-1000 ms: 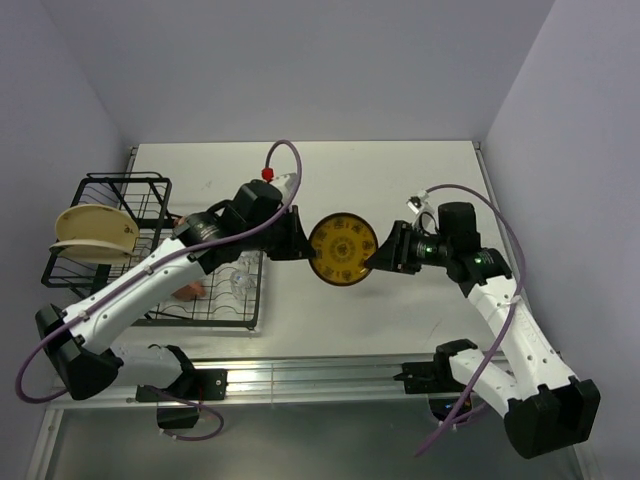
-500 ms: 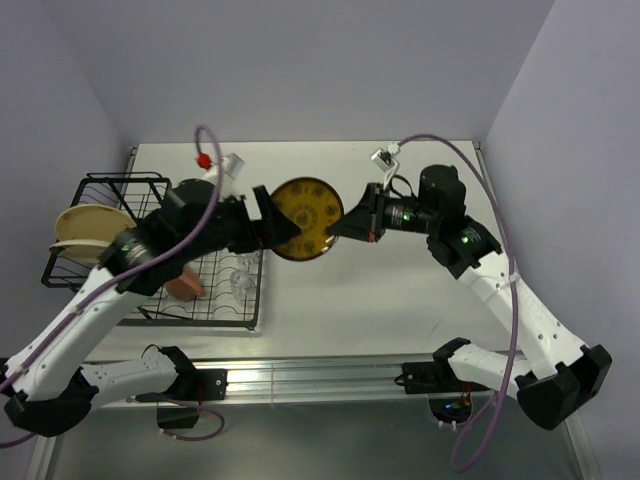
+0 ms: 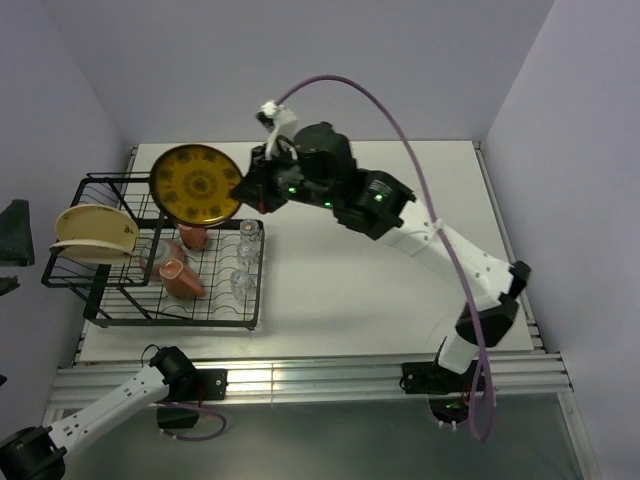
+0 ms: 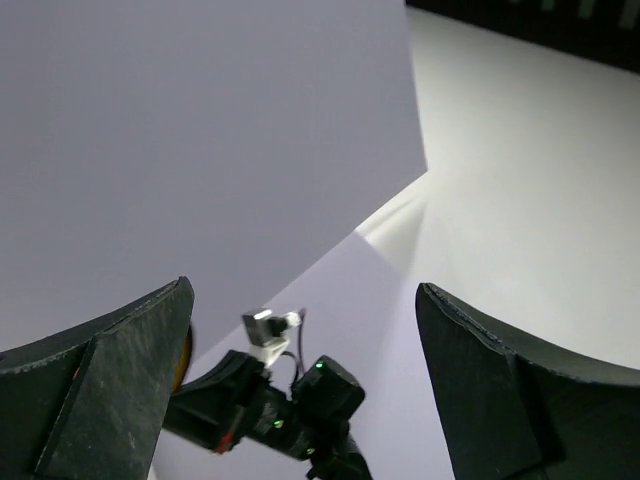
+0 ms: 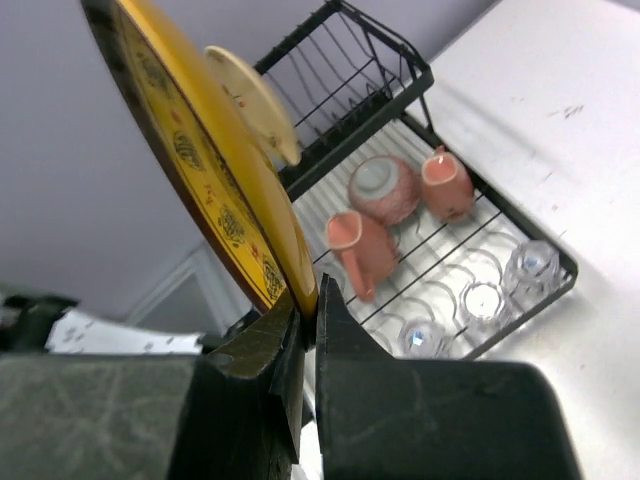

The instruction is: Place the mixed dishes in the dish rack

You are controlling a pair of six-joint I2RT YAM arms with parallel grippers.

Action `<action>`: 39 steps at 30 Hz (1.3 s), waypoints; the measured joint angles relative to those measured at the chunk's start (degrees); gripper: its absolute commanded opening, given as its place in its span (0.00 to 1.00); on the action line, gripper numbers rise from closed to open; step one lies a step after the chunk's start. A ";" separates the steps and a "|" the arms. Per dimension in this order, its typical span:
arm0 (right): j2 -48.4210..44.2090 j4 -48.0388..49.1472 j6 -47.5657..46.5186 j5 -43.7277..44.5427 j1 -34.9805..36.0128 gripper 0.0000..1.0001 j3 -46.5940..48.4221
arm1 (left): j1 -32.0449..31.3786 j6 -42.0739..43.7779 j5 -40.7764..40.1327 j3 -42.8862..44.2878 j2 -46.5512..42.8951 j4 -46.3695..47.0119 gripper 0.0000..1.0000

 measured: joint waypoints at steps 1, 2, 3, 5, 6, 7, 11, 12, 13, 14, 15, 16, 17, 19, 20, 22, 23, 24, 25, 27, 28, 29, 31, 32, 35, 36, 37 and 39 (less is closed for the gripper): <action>3.06 -1.64 -0.90 2.58 1.84 0.00 3.85 | 0.00 0.17 -0.11 -1.18 -1.14 1.90 0.99; 5.60 -2.99 -1.75 4.55 3.21 0.00 7.19 | 0.00 0.22 -0.11 -2.49 -2.12 3.82 0.99; 8.94 -4.07 -2.91 7.41 5.07 0.00 11.43 | 0.00 0.22 0.07 -4.09 -2.82 5.31 0.99; 14.10 -6.75 -5.31 11.89 8.26 0.00 18.47 | 0.00 0.07 0.63 -5.42 -2.89 6.69 0.99; 16.76 -7.26 -6.67 14.16 9.99 0.00 21.94 | 0.00 -0.04 1.11 -5.55 -2.58 6.62 0.99; 18.91 -7.63 -8.09 16.11 11.61 0.00 24.55 | 0.00 -0.09 1.75 -5.38 -2.19 6.54 0.99; 22.43 -7.78 -14.88 23.12 17.94 0.00 27.34 | 0.00 -0.39 3.58 -2.97 -0.94 5.70 0.99; 22.60 -7.54 -16.85 24.30 19.21 0.00 27.15 | 0.00 -0.59 3.69 -2.78 -1.05 5.70 0.99; 22.62 -7.13 -18.56 25.33 20.22 0.00 26.99 | 0.00 -0.90 3.78 -2.75 -1.29 5.77 0.99; 22.73 -6.78 -20.11 26.18 21.31 0.00 26.97 | 0.00 -1.40 3.78 -2.97 -1.73 5.81 0.99; 22.88 -6.25 -21.90 27.04 22.56 0.00 27.02 | 0.00 -1.62 3.80 -3.37 -2.23 6.01 0.99; 22.99 -5.79 -23.21 27.54 23.39 0.00 27.06 | 0.00 -1.99 3.80 -4.09 -2.93 6.16 0.99; 23.15 -5.31 -24.37 28.04 24.06 0.00 27.15 | 0.00 -2.25 3.85 -4.52 -3.39 6.25 0.99; 23.52 -3.56 -27.32 29.40 25.33 0.00 26.97 | 0.00 -2.82 4.48 -5.60 -4.42 6.91 0.99; 23.58 -2.54 -28.46 29.86 25.73 0.00 26.64 | 0.00 -2.93 4.85 -5.95 -4.66 7.34 0.99; 23.98 0.02 -31.06 30.84 26.73 0.00 26.08 | 0.00 -2.91 6.21 -6.16 -4.76 8.37 0.99; 24.26 0.85 -31.95 31.10 27.02 0.00 26.08 | 0.00 -2.91 7.02 -6.25 -4.76 9.07 0.99; 24.94 2.03 -33.20 31.61 27.41 0.00 26.14 | 0.00 -2.86 7.87 -6.34 -4.72 9.70 0.99; 25.73 2.82 -34.16 32.00 27.76 0.00 26.73 | 0.00 -2.86 8.96 -6.36 -4.68 10.49 0.99; 27.50 4.87 -36.02 32.15 28.26 0.00 27.65 | 0.00 -2.84 10.78 -6.12 -4.50 11.47 0.99; 28.11 5.81 -36.76 32.17 28.52 0.00 27.65 | 0.00 -2.84 11.43 -5.84 -4.31 11.72 0.99; 28.79 6.36 -37.46 32.17 28.72 0.00 27.65 | 0.00 -2.84 12.15 -5.42 -4.09 11.85 0.99; 30.14 7.34 -38.49 32.41 28.87 0.00 27.78 | 0.00 -2.89 12.87 -5.14 -3.89 12.15 0.99; 30.91 8.11 -38.91 32.52 28.98 0.00 27.91 | 0.00 -2.91 13.18 -5.14 -3.89 12.17 0.99; 32.79 9.77 -39.41 33.00 29.11 0.00 28.33 | 0.00 -3.34 13.57 -5.53 -3.91 12.48 0.99; 33.33 10.05 -39.43 33.22 29.11 0.00 28.39 | 0.00 -3.78 13.55 -5.90 -4.02 12.59 0.99; 33.81 10.25 -39.41 33.51 29.11 0.00 28.76 | 0.00 -4.17 13.55 -6.25 -4.20 12.57 0.99; 34.82 11.45 -39.41 34.01 29.11 0.00 29.42 | 0.00 -4.74 13.53 -7.21 -4.70 12.33 0.99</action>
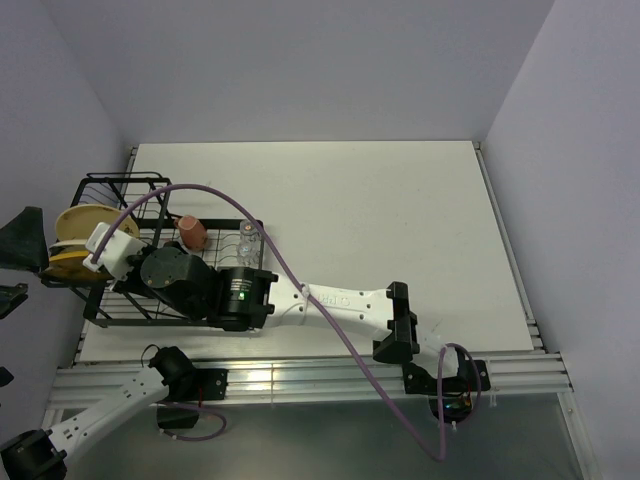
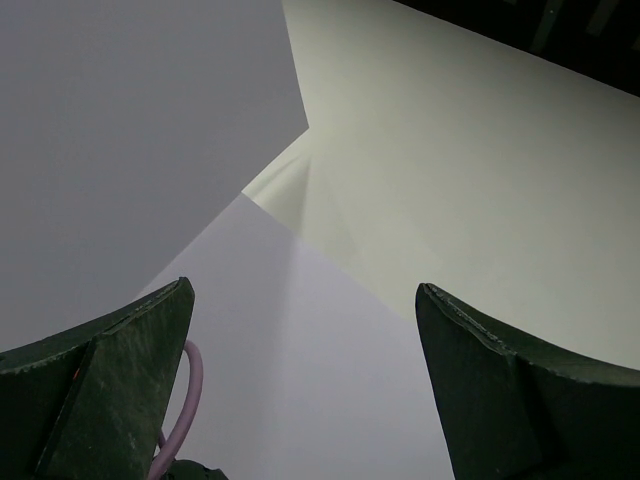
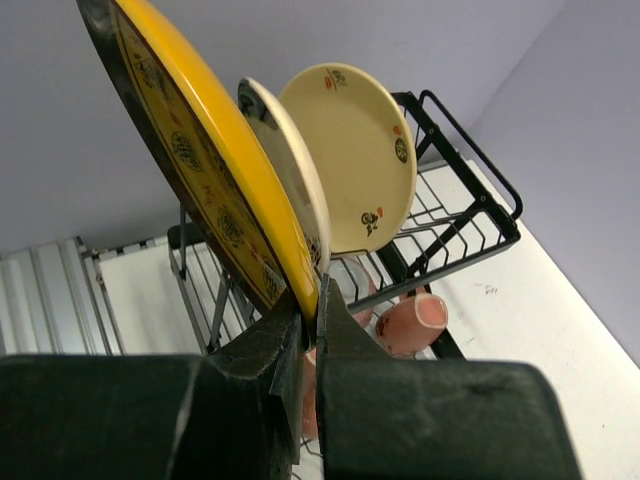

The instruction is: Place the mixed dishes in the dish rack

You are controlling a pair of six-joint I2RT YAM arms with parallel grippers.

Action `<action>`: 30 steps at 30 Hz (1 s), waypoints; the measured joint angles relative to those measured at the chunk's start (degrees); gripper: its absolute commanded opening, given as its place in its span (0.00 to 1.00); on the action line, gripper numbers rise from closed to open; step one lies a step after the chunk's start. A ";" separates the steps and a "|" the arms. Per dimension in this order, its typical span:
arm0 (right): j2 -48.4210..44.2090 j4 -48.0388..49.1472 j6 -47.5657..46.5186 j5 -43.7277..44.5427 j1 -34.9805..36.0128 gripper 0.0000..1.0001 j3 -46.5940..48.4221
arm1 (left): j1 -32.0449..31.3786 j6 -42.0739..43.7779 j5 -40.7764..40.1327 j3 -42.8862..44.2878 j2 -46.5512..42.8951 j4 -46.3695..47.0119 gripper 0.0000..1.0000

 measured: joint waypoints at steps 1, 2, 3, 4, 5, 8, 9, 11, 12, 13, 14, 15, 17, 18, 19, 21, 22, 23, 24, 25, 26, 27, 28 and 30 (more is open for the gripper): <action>0.22 0.59 0.00 0.20 0.00 0.00 0.11 | 0.00 -0.17 0.00 -0.13 -0.15 -0.20 0.99; 0.46 1.16 0.00 0.46 0.00 0.00 0.28 | 0.00 -0.52 0.02 -0.13 -0.26 -0.52 0.99; 0.63 1.88 0.02 0.66 0.00 0.00 0.33 | 0.00 -0.76 0.02 -0.13 -0.37 -0.68 0.99; 0.74 2.47 0.02 0.90 0.00 0.00 0.33 | 0.00 -0.96 0.02 -0.11 -0.50 -0.83 0.99; 0.83 2.86 0.02 1.05 0.00 0.00 0.33 | 0.00 -1.11 0.04 -0.11 -0.59 -0.87 0.99; 1.18 4.74 0.02 1.57 0.00 0.00 0.61 | 0.00 -1.64 0.07 -0.11 -0.70 -1.11 0.99; 1.36 5.44 0.00 1.66 0.00 0.00 0.72 | 0.00 -1.99 0.09 -0.11 -0.70 -1.20 0.99; 1.64 6.25 0.00 1.97 0.00 0.00 0.74 | 0.00 -2.43 0.11 -0.11 -0.70 -1.49 0.99; 1.86 6.73 -0.02 2.16 0.00 0.00 0.76 | 0.00 -2.62 0.11 -0.11 -0.70 -1.55 0.99; 2.08 7.10 -0.02 2.34 0.00 0.00 0.87 | 0.00 -2.86 0.11 -0.11 -0.70 -1.57 0.99; 2.43 7.48 -0.02 2.40 0.00 0.00 1.07 | 0.00 -2.95 0.13 -0.11 -0.70 -1.70 0.99; 2.62 7.74 0.00 2.43 -0.02 0.00 1.09 | 0.00 -3.06 0.13 -0.11 -0.70 -1.90 0.99; 3.02 8.07 0.00 2.56 -0.07 0.00 1.14 | 0.00 -3.32 0.13 -0.13 -0.70 -2.05 0.99; 3.21 8.24 0.02 2.56 -0.09 0.00 1.18 | 0.00 -3.43 0.11 -0.20 -0.72 -2.16 0.99; 3.39 8.37 0.02 2.56 -0.15 0.00 1.18 | 0.00 -3.50 0.13 -0.28 -0.76 -2.19 0.99; 3.74 8.50 0.07 2.54 -0.20 0.00 1.18 | 0.00 -3.72 0.11 -0.44 -0.79 -2.25 0.99; 3.93 8.59 0.11 2.54 -0.28 0.00 1.18 | 0.00 -3.80 0.11 -0.50 -0.79 -2.27 0.99; 4.15 8.74 0.24 2.54 -0.33 0.00 1.22 | 0.00 -3.91 0.11 -0.59 -0.81 -2.29 0.99; 4.44 8.87 0.42 2.54 -0.42 0.00 1.31 | 0.00 -3.91 0.11 -0.63 -0.81 -2.36 0.99; 4.79 8.94 0.57 2.56 -0.48 0.00 1.40 | 0.00 -3.93 0.11 -0.66 -0.81 -2.40 0.99; 5.09 9.09 0.79 2.54 -0.55 0.00 1.40 | 0.00 -3.93 0.11 -0.70 -0.81 -2.40 0.99; 5.38 9.14 0.98 2.54 -0.61 0.00 1.40 | 0.00 -3.93 0.11 -0.70 -0.81 -2.40 0.99; 5.73 9.16 1.18 2.56 -0.70 0.00 1.40 | 0.00 -3.96 0.09 -0.70 -0.83 -2.40 0.99; 6.21 9.22 1.53 2.58 -0.81 0.00 1.40 | 0.00 -3.98 0.09 -0.70 -0.83 -2.43 0.99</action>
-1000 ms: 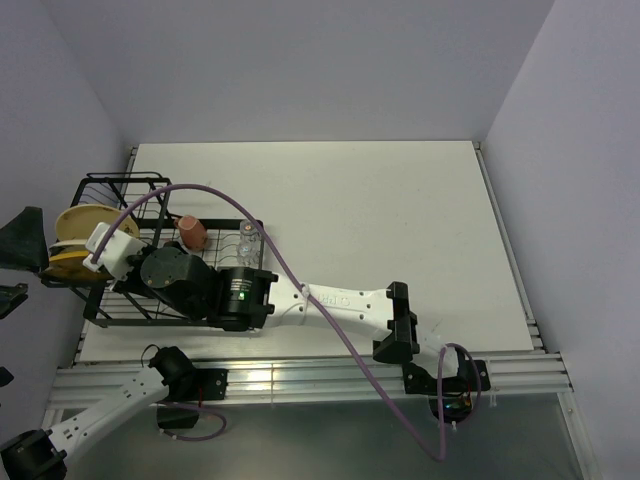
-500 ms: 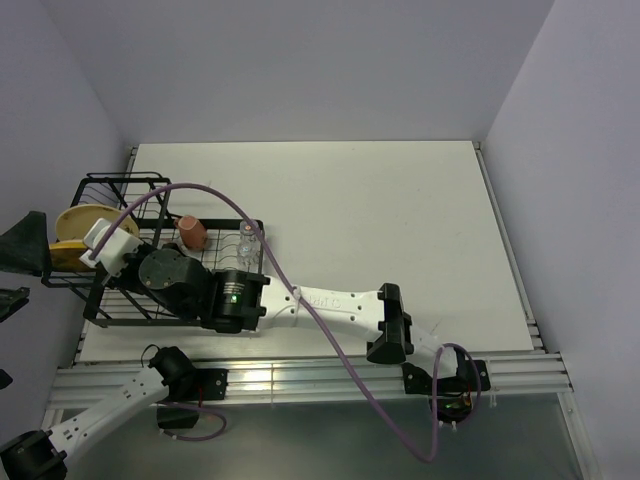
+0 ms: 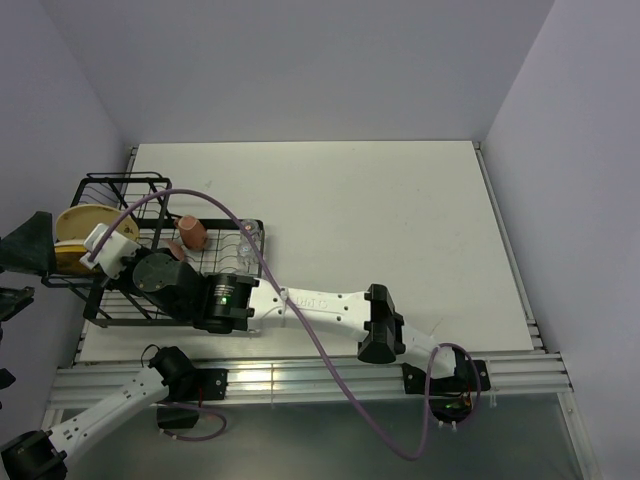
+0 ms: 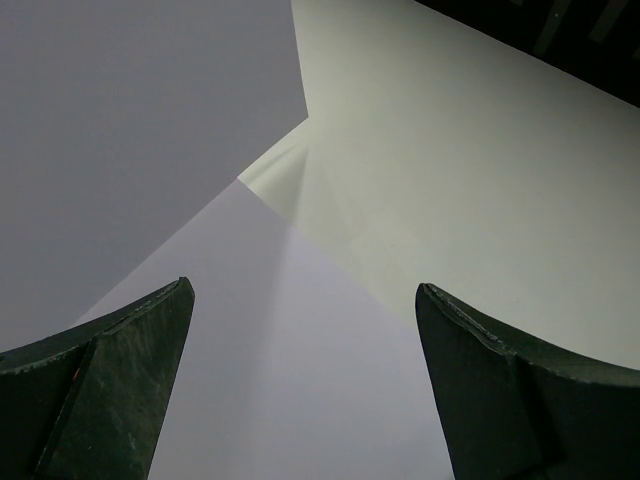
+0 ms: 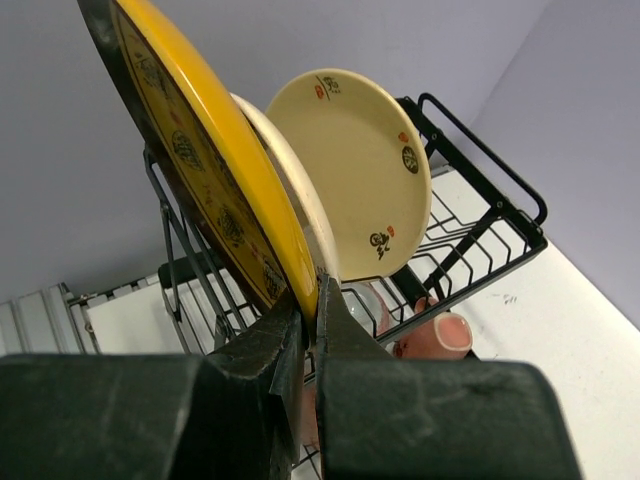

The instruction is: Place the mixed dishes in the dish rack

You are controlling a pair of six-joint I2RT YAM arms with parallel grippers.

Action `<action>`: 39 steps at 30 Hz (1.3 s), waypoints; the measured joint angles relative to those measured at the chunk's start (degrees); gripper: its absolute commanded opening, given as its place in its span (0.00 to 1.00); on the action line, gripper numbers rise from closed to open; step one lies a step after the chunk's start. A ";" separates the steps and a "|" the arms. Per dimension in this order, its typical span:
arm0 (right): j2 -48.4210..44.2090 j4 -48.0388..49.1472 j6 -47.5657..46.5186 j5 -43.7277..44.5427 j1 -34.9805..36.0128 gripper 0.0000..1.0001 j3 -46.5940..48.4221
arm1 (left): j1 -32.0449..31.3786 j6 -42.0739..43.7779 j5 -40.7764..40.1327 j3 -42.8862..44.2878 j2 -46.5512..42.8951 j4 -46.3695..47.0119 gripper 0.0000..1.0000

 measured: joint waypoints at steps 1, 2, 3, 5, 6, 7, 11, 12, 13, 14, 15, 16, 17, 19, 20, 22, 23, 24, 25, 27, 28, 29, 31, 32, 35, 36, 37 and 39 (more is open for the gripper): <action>0.22 0.00 0.15 0.04 -0.02 0.00 0.00 | 0.00 -0.07 0.00 -0.02 -0.02 -0.02 0.99; 0.37 0.00 0.46 0.15 -0.02 0.00 0.00 | 0.00 -0.13 0.00 -0.07 -0.07 -0.04 0.99; 0.42 0.00 0.68 0.20 -0.02 0.00 0.00 | 0.00 -0.15 0.00 -0.13 -0.17 -0.17 0.99; 0.48 0.11 1.18 0.26 -0.15 0.00 0.00 | 0.00 -0.15 -0.02 -0.22 -0.50 -0.46 0.99; 0.50 0.15 1.46 0.28 -0.28 0.00 0.02 | 0.00 -0.17 -0.02 -0.24 -0.70 -0.61 0.99; 0.50 0.13 1.68 0.31 -0.33 0.00 0.02 | 0.00 -0.15 -0.04 -0.22 -0.85 -0.72 0.99; 0.63 0.13 3.21 0.37 -0.42 0.00 0.04 | 0.00 -0.15 -0.07 -0.22 -1.07 -0.90 0.99; 0.70 0.13 3.54 0.35 -0.44 0.00 0.04 | 0.00 -0.15 -0.11 -0.22 -1.07 -1.11 0.99; 0.74 0.11 4.07 0.35 -0.50 0.00 0.04 | 0.00 -0.15 -0.22 -0.22 -1.07 -1.29 0.99; 0.81 0.13 4.44 0.37 -0.55 0.00 0.04 | 0.00 -0.13 -0.33 -0.22 -1.09 -1.42 0.99; 0.87 0.13 4.63 0.35 -0.59 0.00 0.04 | 0.00 -0.13 -0.46 -0.22 -1.09 -1.51 0.99; 0.94 0.13 4.92 0.35 -0.61 0.00 0.04 | 0.00 -0.13 -0.55 -0.22 -1.11 -1.60 0.99; 0.98 0.11 5.09 0.35 -0.63 0.00 0.04 | 0.00 -0.13 -0.59 -0.22 -1.11 -1.66 0.99; 1.09 0.11 5.42 0.33 -0.66 0.00 0.04 | 0.00 -0.13 -0.63 -0.24 -1.16 -1.68 0.99; 1.20 0.15 5.55 0.33 -0.66 0.00 0.04 | 0.00 -0.13 -0.63 -0.28 -1.22 -1.70 0.99; 1.53 0.15 5.57 0.33 -0.66 0.00 0.04 | 0.00 -0.11 -0.63 -0.33 -1.42 -1.86 0.99; 1.75 0.17 5.57 0.31 -0.66 0.00 0.04 | 0.00 -0.11 -0.63 -0.33 -1.49 -1.86 0.99; 1.97 0.15 5.55 0.31 -0.68 0.00 0.04 | 0.00 -0.11 -0.61 -0.33 -1.55 -1.84 0.99; 2.29 0.15 5.49 0.28 -0.72 0.00 0.04 | 0.00 -0.11 -0.61 -0.33 -1.62 -1.86 0.99; 2.82 0.15 5.33 0.22 -0.76 0.00 0.04 | 0.00 -0.11 -0.63 -0.31 -1.68 -1.92 0.99; 3.15 0.13 5.18 0.22 -0.79 0.00 0.04 | 0.00 -0.09 -0.63 -0.31 -1.70 -2.10 0.99; 3.43 0.13 5.09 0.17 -0.87 0.00 0.04 | 0.00 -0.09 -0.66 -0.31 -1.70 -2.27 0.99; 3.91 0.09 4.90 0.17 -0.90 0.00 0.04 | 0.00 -0.07 -0.66 -0.31 -1.73 -2.54 0.99; 4.07 0.09 4.79 0.15 -0.92 0.00 0.04 | 0.00 -0.04 -0.68 -0.31 -1.75 -2.54 0.99; 4.26 0.09 4.48 -0.02 -0.96 0.00 0.04 | -0.09 0.00 -0.72 -0.31 -1.75 -2.54 0.99; 4.26 0.09 4.46 -0.04 -0.98 0.00 0.04 | -0.13 0.02 -0.72 -0.33 -1.75 -2.54 0.99; 4.26 0.11 4.42 -0.09 -0.98 0.00 0.04 | -0.26 0.07 -0.85 -0.33 -1.75 -2.54 0.99; 4.26 0.11 4.42 -0.15 -0.98 0.00 0.04 | -0.55 0.09 -1.18 -0.33 -1.75 -2.54 0.99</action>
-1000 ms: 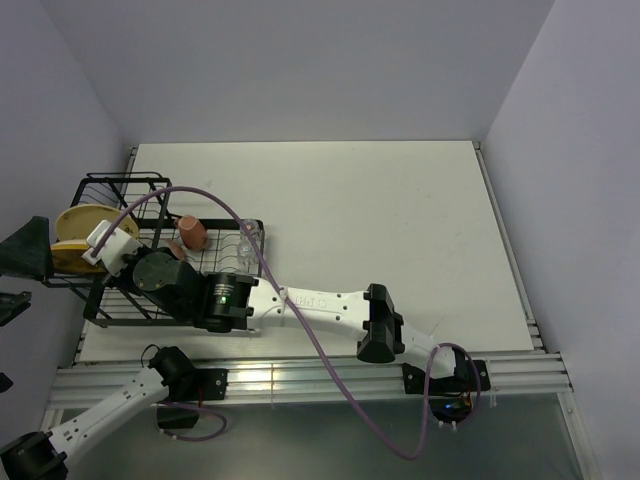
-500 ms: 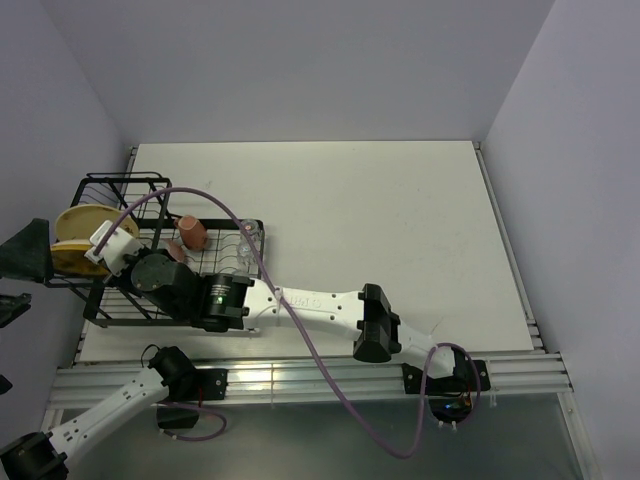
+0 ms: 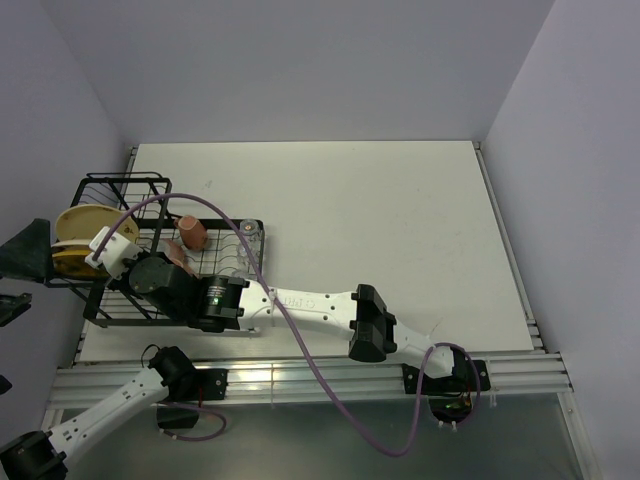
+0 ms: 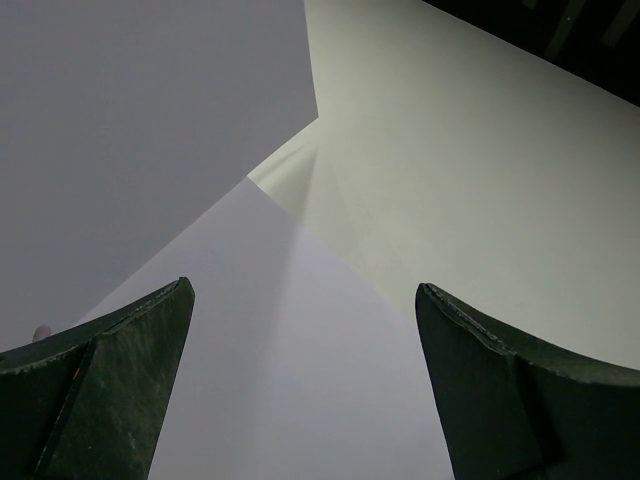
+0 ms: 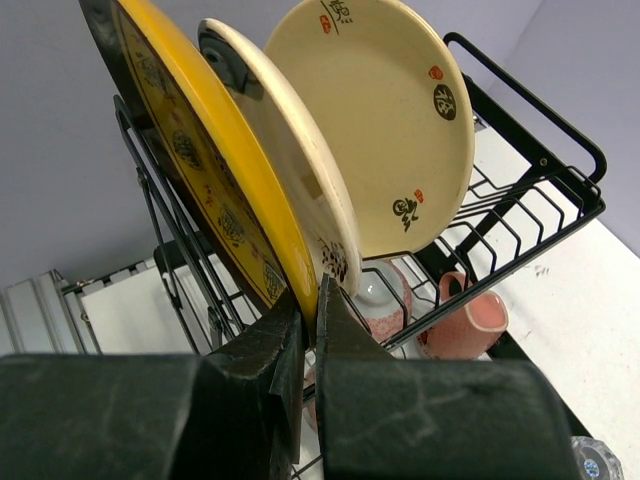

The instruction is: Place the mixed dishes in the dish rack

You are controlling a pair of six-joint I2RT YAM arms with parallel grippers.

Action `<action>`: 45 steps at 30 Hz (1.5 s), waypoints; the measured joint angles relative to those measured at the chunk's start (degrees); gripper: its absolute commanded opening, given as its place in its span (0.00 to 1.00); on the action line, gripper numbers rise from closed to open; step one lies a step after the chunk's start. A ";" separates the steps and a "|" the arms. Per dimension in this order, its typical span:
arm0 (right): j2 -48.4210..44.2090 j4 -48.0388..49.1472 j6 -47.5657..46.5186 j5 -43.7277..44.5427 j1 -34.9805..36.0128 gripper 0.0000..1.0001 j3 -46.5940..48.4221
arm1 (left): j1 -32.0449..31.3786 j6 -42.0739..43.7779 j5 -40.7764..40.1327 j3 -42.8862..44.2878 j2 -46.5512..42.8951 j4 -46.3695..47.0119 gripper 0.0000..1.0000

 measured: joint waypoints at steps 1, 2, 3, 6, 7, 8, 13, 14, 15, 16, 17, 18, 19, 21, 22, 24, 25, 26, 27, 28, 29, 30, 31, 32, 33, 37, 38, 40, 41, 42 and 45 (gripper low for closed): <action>0.00 0.00 0.00 -0.07 0.00 0.00 -0.02 | -0.15 0.00 -0.22 0.00 -0.02 0.00 0.99; 0.00 0.00 0.00 -0.11 0.00 0.00 -0.02 | -0.26 0.00 -0.37 -0.02 -0.02 0.00 0.99; 0.00 0.00 0.00 -0.13 0.00 0.00 -0.02 | -0.37 0.00 -0.42 -0.13 -0.09 0.02 0.99; 0.00 0.00 0.00 -0.17 0.00 0.00 -0.02 | -0.63 0.00 -0.61 -0.44 -0.13 0.02 0.99; 0.00 0.00 0.00 -0.24 0.00 0.00 -0.02 | -0.66 0.00 -0.70 -0.59 -0.13 0.02 0.99; 0.00 0.00 0.00 -0.31 0.00 0.00 -0.02 | -0.68 0.00 -0.81 -0.72 -0.13 0.02 0.99; 0.00 0.02 -0.13 -0.52 -0.04 0.00 -0.02 | -0.90 -0.02 -0.98 -0.96 -0.13 0.02 0.99; 0.02 0.02 -0.15 -0.55 -0.09 0.00 -0.02 | -0.96 0.00 -1.03 -0.98 -0.13 0.02 0.99; 0.07 0.04 -0.15 -0.59 -0.11 0.00 -0.02 | -0.96 -0.02 -1.05 -1.03 -0.13 0.04 0.99; 0.11 0.07 -0.17 -0.68 -0.13 0.00 -0.02 | -0.96 -0.02 -1.11 -1.07 -0.15 0.04 0.99; 0.22 0.07 -0.22 -0.72 -0.15 0.00 -0.02 | -0.98 -0.02 -1.25 -1.11 -0.17 0.02 0.99; 0.33 0.09 -0.26 -0.74 -0.15 0.02 -0.02 | -0.98 -0.02 -1.29 -1.16 -0.17 0.02 0.99; 0.42 0.09 -0.28 -0.74 -0.15 0.03 -0.02 | -0.98 -0.02 -1.38 -1.18 -0.17 0.02 0.99; 0.48 0.11 -0.31 -0.76 -0.15 0.06 -0.07 | -1.01 -0.02 -1.42 -1.18 -0.17 0.02 0.99; 0.48 0.11 -0.31 -0.76 -0.15 0.06 -0.07 | -1.03 -0.02 -1.44 -1.18 -0.20 0.02 0.99; 0.48 0.17 -0.33 -0.81 -0.15 0.09 -0.07 | -1.11 -0.02 -1.44 -1.18 -0.22 0.02 0.99; 0.48 0.17 -0.35 -0.94 -0.15 0.10 -0.07 | -1.16 -0.02 -1.44 -1.18 -0.22 0.02 0.99; 0.48 0.20 -0.35 -1.01 -0.15 0.12 -0.07 | -1.22 -0.02 -1.44 -1.18 -0.22 0.02 0.99; 0.50 0.20 -0.35 -1.11 -0.15 0.13 -0.07 | -1.25 -0.02 -1.46 -1.18 -0.22 0.02 0.99; 0.52 0.20 -0.35 -1.25 -0.15 0.15 -0.07 | -1.29 -0.02 -1.46 -1.18 -0.22 0.02 0.99; 0.52 0.20 -0.35 -1.44 -0.15 0.19 -0.07 | -1.31 -0.02 -1.49 -1.18 -0.22 0.02 0.99; 0.55 0.20 -0.33 -1.64 -0.15 0.20 -0.07 | -1.36 -0.02 -1.51 -1.18 -0.22 0.02 0.99; 0.59 0.28 -0.35 -1.84 -0.15 0.20 -0.07 | -1.38 -0.02 -1.53 -1.18 -0.22 0.02 0.99; 0.59 0.37 -0.37 -2.08 -0.15 0.21 -0.07 | -1.40 0.00 -1.62 -1.18 -0.22 0.02 0.99; 0.61 0.50 -0.35 -2.10 -0.15 0.22 -0.07 | -1.44 -0.02 -1.68 -1.18 -0.22 0.02 0.99; 0.61 0.94 -0.35 -2.67 -0.15 0.27 -0.07 | -1.51 -0.02 -1.86 -1.22 -0.22 0.02 0.99; 0.61 0.96 -0.33 -2.71 -0.15 0.29 -0.07 | -1.51 -0.02 -1.86 -1.22 -0.22 0.02 0.99; 0.61 0.96 -0.35 -2.75 -0.15 0.30 -0.09 | -1.55 -0.02 -1.86 -1.25 -0.22 0.02 0.99; 0.61 0.98 -0.37 -2.82 -0.15 0.30 -0.13 | -1.57 -0.02 -1.86 -1.27 -0.22 0.02 0.99; 0.61 0.96 -0.35 -2.89 -0.15 0.31 -0.17 | -1.60 -0.02 -1.86 -1.31 -0.22 0.04 0.99; 0.61 0.98 -0.35 -2.93 -0.15 0.31 -0.24 | -1.62 -0.02 -1.86 -1.66 -0.22 0.07 0.99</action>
